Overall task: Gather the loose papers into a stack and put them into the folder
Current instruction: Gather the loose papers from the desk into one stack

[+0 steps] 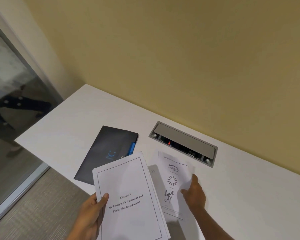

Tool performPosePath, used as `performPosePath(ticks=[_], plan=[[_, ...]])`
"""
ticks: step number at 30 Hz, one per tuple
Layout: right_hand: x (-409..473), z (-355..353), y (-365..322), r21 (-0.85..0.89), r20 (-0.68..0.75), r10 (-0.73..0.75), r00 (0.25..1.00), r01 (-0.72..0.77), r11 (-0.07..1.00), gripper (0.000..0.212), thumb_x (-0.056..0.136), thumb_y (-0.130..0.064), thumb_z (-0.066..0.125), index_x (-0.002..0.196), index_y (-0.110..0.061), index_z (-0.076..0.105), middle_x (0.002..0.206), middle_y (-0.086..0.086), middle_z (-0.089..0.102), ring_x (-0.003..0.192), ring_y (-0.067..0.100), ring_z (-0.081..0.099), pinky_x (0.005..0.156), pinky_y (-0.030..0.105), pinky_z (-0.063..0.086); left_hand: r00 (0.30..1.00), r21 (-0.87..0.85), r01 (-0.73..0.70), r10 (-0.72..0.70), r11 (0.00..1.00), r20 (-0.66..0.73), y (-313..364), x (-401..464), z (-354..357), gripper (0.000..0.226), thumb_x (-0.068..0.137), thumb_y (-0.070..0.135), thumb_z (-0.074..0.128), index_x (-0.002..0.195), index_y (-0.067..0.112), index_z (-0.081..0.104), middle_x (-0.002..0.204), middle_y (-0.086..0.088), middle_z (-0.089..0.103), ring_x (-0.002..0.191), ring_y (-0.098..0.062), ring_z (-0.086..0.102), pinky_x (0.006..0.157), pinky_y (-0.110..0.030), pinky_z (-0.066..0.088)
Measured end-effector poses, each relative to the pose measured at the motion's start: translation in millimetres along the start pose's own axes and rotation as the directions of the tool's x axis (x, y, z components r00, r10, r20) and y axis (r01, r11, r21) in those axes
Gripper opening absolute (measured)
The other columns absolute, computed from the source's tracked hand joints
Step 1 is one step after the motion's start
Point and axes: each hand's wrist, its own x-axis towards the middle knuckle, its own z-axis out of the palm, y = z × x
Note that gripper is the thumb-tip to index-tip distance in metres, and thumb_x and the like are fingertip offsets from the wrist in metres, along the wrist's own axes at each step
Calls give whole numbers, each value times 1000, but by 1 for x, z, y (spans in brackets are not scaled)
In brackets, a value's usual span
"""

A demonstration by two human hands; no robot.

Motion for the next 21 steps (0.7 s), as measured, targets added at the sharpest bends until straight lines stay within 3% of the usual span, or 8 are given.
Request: performPosePath(ticks=[4, 7, 9, 13, 16, 21], plan=[[-1, 0, 10, 153, -70, 53, 996, -42, 987, 35, 92, -19, 81, 124, -12, 69, 114, 10, 78, 98, 35, 73, 76, 36, 56, 1000, 8, 10, -10, 1000, 13, 4, -2, 6, 25, 103, 8, 62, 125, 1, 71, 117, -24, 79, 102, -44, 78, 81, -49, 66], [-2, -4, 17, 342, -111, 55, 992, -14, 940, 15, 93, -14, 80, 103, -3, 77, 101, 15, 79, 95, 39, 73, 82, 43, 60, 999, 19, 31, -32, 999, 22, 7, -3, 9, 26, 103, 9, 62, 127, 1, 70, 117, -24, 79, 106, -45, 77, 96, -58, 59], [-5, -13, 18, 482, -104, 59, 993, -1, 876, 5, 95, -10, 78, 99, -8, 78, 96, 9, 79, 95, 38, 74, 80, 38, 56, 999, 32, 29, -30, 999, 22, 9, -3, 11, 25, 103, 10, 63, 125, 3, 71, 115, -23, 80, 103, -44, 78, 94, -57, 61], [-14, -38, 14, 617, -62, 64, 996, -13, 787, 16, 98, -16, 74, 87, -28, 76, 88, -10, 81, 88, 13, 75, 70, 24, 51, 999, 57, 14, -16, 998, 32, 13, 0, 18, 23, 101, 10, 66, 121, 0, 70, 111, -22, 81, 95, -40, 81, 72, -46, 67], [-22, -53, 7, 651, 5, 37, 999, -31, 758, 11, 100, -24, 72, 91, -27, 79, 89, -18, 82, 78, 0, 76, 69, 24, 53, 998, 80, 13, -18, 997, 59, 17, 2, 27, 21, 103, 11, 65, 121, 3, 70, 110, -18, 82, 96, -38, 81, 73, -46, 67], [-39, -63, -10, 707, 168, -80, 983, -63, 704, 15, 103, -30, 69, 102, -35, 83, 105, -9, 84, 97, 11, 80, 92, 32, 60, 989, 136, 0, -20, 991, 146, 21, -1, 44, 20, 105, 11, 60, 121, 7, 72, 111, -16, 82, 97, -35, 81, 72, -44, 66]])
